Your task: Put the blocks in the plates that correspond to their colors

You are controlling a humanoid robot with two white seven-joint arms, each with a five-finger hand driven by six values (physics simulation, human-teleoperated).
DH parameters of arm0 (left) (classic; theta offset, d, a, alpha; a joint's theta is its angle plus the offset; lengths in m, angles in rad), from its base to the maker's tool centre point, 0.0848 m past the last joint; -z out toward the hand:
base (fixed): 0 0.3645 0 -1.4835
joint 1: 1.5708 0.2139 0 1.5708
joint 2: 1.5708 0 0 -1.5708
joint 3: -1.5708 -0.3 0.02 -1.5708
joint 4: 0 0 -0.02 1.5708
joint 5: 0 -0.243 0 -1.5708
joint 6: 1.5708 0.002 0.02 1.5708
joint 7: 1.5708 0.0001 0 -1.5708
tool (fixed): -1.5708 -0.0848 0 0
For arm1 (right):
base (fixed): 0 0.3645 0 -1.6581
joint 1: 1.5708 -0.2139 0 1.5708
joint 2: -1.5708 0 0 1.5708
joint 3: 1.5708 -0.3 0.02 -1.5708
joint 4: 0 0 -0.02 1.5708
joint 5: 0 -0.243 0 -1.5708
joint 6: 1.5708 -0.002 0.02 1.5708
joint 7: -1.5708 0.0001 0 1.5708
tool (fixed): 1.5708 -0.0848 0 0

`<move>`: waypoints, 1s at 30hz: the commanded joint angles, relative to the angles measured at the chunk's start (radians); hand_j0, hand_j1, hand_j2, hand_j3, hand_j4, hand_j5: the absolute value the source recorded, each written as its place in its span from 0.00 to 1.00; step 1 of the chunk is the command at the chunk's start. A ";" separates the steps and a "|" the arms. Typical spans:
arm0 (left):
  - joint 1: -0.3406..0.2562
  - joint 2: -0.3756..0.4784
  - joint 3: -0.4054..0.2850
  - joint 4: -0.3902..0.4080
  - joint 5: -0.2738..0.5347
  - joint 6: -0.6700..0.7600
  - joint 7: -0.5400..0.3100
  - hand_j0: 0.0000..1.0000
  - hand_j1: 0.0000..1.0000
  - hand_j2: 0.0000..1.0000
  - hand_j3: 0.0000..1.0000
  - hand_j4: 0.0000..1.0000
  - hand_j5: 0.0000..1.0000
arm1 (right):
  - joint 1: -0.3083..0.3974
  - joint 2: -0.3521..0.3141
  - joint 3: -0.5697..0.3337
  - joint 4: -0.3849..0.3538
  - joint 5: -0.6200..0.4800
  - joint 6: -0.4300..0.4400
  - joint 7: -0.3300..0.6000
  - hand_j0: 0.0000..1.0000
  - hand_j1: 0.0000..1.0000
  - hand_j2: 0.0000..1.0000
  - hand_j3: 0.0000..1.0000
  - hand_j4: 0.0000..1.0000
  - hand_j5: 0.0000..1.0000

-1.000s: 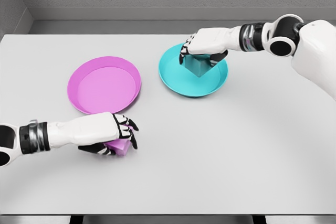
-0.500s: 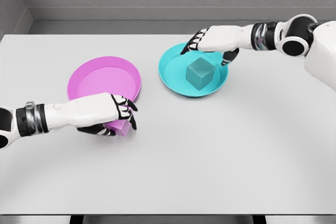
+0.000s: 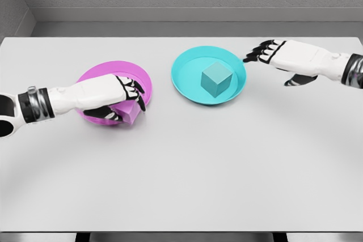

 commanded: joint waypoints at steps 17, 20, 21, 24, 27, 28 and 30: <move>-0.109 -0.072 -0.021 0.206 0.007 0.002 -0.001 0.60 0.60 0.60 0.60 0.60 0.60 | 0.439 -0.002 -0.511 -0.145 -0.009 0.003 -0.040 1.00 1.00 1.00 1.00 1.00 1.00; -0.109 -0.073 -0.019 0.217 0.008 0.002 0.004 0.86 0.86 0.86 0.86 0.86 0.86 | 0.456 -0.004 -0.532 -0.182 -0.009 0.003 -0.038 1.00 1.00 1.00 1.00 1.00 1.00; -0.109 -0.073 -0.019 0.225 0.013 0.002 0.007 0.96 0.96 0.96 0.96 0.96 0.96 | 0.471 -0.004 -0.546 -0.202 -0.009 0.003 -0.038 1.00 1.00 1.00 1.00 1.00 1.00; -0.112 -0.071 -0.012 0.241 0.018 0.002 0.008 1.00 1.00 1.00 1.00 1.00 1.00 | 0.532 -0.001 -0.577 -0.251 -0.009 0.003 -0.038 1.00 1.00 1.00 1.00 1.00 1.00; -0.126 -0.069 -0.010 0.251 0.018 0.002 0.008 1.00 1.00 1.00 1.00 1.00 1.00 | 0.574 0.009 -0.616 -0.272 -0.011 0.003 -0.038 1.00 1.00 1.00 1.00 1.00 1.00; -0.130 -0.069 -0.010 0.255 0.019 0.002 0.008 1.00 1.00 1.00 1.00 1.00 1.00 | 0.598 0.029 -0.646 -0.285 -0.009 0.003 -0.031 1.00 1.00 1.00 1.00 1.00 1.00; -0.129 -0.057 -0.007 0.251 0.024 0.002 0.008 1.00 1.00 1.00 1.00 1.00 1.00 | 0.611 0.047 -0.659 -0.288 -0.009 0.003 -0.027 1.00 1.00 1.00 1.00 1.00 1.00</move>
